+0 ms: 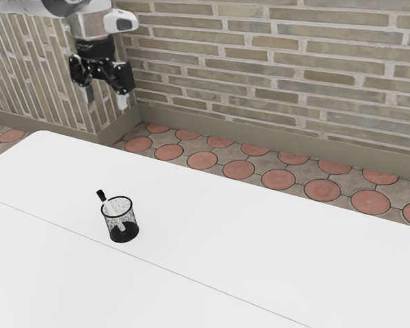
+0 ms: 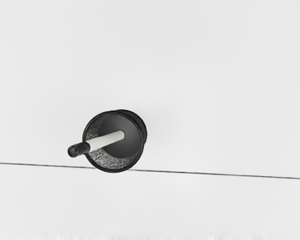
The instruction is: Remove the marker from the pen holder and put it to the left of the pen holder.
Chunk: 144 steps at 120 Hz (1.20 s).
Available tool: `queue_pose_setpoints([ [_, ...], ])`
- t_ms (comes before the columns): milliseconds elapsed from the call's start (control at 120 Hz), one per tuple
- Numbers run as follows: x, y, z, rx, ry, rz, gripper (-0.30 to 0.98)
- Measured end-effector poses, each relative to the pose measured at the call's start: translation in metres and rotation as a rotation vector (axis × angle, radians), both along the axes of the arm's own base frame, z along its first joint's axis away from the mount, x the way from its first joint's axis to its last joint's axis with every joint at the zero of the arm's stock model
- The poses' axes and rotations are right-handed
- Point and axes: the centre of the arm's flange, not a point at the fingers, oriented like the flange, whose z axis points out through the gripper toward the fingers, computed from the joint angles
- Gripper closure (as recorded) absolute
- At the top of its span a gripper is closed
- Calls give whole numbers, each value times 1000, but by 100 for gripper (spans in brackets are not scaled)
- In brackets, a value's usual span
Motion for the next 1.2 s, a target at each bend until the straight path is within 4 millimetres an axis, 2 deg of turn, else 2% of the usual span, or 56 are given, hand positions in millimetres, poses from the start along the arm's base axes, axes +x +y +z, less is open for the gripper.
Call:
queue_pose_setpoints([
  [100,1,-7,-4,-8,12,-26,2],
  [167,-8,-5,-29,-41,43,-45,2],
  [233,-34,4,-72,-79,84,-48,2],
  [283,-50,15,-121,-98,143,-25,2],
  [342,-70,40,-177,-112,202,36,2],
  [400,-80,61,-206,-117,210,93,2],
  [450,-82,67,-214,-116,192,113,2],
  [592,-77,58,-217,-108,144,122,2],
  [700,-77,60,-222,-107,133,149,2],
  [883,-64,75,-269,-112,152,244,2],
  [975,-53,79,-281,-102,108,249,2],
  [1075,-43,79,-285,-108,43,239,2],
  [1200,-41,102,-284,-120,-11,248,2],
])
